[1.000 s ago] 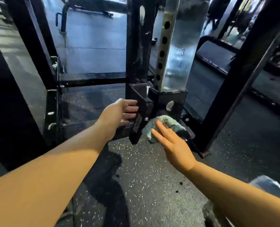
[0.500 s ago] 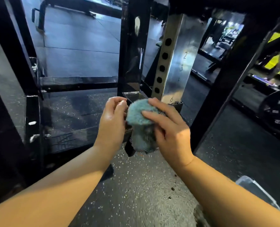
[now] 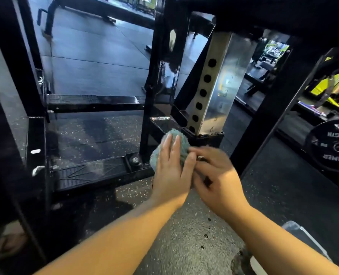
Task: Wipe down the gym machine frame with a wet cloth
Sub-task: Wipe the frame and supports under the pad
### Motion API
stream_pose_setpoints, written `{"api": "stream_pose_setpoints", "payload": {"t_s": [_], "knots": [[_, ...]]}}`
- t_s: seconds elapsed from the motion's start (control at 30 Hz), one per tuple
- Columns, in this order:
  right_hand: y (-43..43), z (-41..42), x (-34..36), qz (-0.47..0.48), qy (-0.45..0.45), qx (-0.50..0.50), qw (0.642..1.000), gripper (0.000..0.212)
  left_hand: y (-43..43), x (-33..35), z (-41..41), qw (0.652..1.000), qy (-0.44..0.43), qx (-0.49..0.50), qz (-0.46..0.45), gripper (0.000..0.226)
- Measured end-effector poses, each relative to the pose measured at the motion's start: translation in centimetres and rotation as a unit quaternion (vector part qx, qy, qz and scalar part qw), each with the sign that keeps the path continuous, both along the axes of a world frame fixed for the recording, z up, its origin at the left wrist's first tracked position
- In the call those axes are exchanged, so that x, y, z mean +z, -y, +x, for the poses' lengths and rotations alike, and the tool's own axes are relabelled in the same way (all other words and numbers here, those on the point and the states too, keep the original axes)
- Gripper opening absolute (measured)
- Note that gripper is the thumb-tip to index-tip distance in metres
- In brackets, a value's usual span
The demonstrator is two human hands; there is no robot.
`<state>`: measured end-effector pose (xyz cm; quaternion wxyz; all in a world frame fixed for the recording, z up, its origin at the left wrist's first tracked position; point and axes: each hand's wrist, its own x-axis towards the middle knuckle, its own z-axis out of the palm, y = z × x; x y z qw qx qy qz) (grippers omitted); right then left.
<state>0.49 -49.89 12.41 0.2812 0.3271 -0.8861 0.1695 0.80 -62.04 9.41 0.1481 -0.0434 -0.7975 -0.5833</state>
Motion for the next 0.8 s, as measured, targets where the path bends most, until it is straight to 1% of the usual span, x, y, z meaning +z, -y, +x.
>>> {"api": "stream_pose_setpoints", "payload": {"t_s": [0.03, 0.07, 0.1, 0.13, 0.2, 0.27, 0.3, 0.33, 0.37, 0.4, 0.43, 0.47, 0.5, 0.53, 0.57, 0.6, 0.63, 0.67, 0.73, 0.77, 0.8], "knots": [[0.1, -0.3, 0.5, -0.071, 0.033, -0.042, 0.996, 0.023, 0.1, 0.4, -1.1, 1.000, -0.006, 0.018, -0.010, 0.067], [0.5, -0.7, 1.1, -0.162, 0.074, -0.081, 0.981, 0.019, 0.2, 0.7, -1.9, 0.999, -0.011, 0.038, -0.028, 0.061], [0.7, -1.5, 1.3, -0.254, 0.113, -0.118, 0.953, 0.013, 0.2, 0.7, -2.4, 0.997, -0.021, 0.059, -0.055, 0.053], [0.9, -2.2, 1.5, -0.326, 0.152, -0.162, 0.919, 0.013, 0.0, 0.2, -2.4, 0.992, -0.037, 0.084, -0.090, 0.045], [1.1, -3.8, 1.4, -0.424, 0.204, -0.229, 0.852, 0.013, -0.2, -0.9, -2.0, 0.975, -0.100, 0.105, -0.165, 0.037], [1.6, -4.8, 1.0, -0.508, 0.235, -0.236, 0.794, 0.013, 0.4, -2.2, -1.9, 0.943, -0.190, 0.093, -0.256, 0.036], [2.0, -5.0, 0.9, -0.530, 0.236, -0.239, 0.778, 0.010, 1.0, -2.6, -2.2, 0.924, -0.233, 0.082, -0.292, 0.035], [2.3, -5.1, 0.9, -0.539, 0.227, -0.245, 0.773, 0.006, 1.5, -2.7, -2.6, 0.913, -0.262, 0.072, -0.304, 0.035], [2.5, -5.1, 0.9, -0.539, 0.210, -0.249, 0.776, 0.003, 1.9, -2.3, -2.8, 0.921, -0.260, 0.058, -0.284, 0.033], [2.8, -4.9, 1.0, -0.539, 0.193, -0.248, 0.782, 0.004, 2.0, -1.8, -2.9, 0.945, -0.224, 0.054, -0.231, 0.032], [3.0, -4.9, 0.9, -0.531, 0.170, -0.246, 0.793, 0.006, 1.9, -0.9, -2.8, 0.973, -0.167, 0.061, -0.145, 0.029], [3.3, -4.8, 0.8, -0.516, 0.143, -0.242, 0.809, 0.009, 1.6, -0.1, -2.7, 0.992, -0.098, 0.073, -0.039, 0.026], [3.4, -4.7, 0.4, -0.490, 0.118, -0.239, 0.830, 0.014, 1.1, 0.8, -2.8, 0.994, -0.030, 0.088, 0.062, 0.023], [3.7, -4.5, -0.1, -0.468, 0.107, -0.235, 0.845, 0.025, 0.9, 1.5, -3.2, 0.983, 0.023, 0.113, 0.142, 0.022], [3.6, -4.4, -0.5, -0.444, 0.113, -0.233, 0.858, 0.039, 0.9, 2.4, -3.5, 0.969, 0.053, 0.144, 0.194, 0.022], [3.7, -4.4, -0.7, -0.443, 0.136, -0.237, 0.854, 0.044, 0.9, 3.0, -4.1, 0.958, 0.060, 0.174, 0.222, 0.022], [3.6, -4.6, -0.9, -0.455, 0.154, -0.246, 0.842, 0.042, 0.9, 3.6, -4.7, 0.954, 0.050, 0.190, 0.227, 0.022], [3.4, -4.6, -1.0, -0.462, 0.173, -0.255, 0.831, 0.042, 0.8, 4.0, -5.0, 0.958, 0.026, 0.195, 0.207, 0.021], [2.9, -4.8, -1.1, -0.468, 0.184, -0.248, 0.828, 0.039, 0.4, 3.9, -4.9, 0.976, -0.066, 0.169, 0.122, 0.023], [3.1, -4.8, -0.9, -0.474, 0.186, -0.230, 0.829, 0.038, 0.1, 3.5, -4.8, 0.979, -0.115, 0.153, 0.073, 0.026], [3.4, -4.7, -0.7, -0.486, 0.186, -0.215, 0.826, 0.046, -0.1, 2.7, -4.5, 0.979, -0.154, 0.135, 0.026, 0.030]]}}
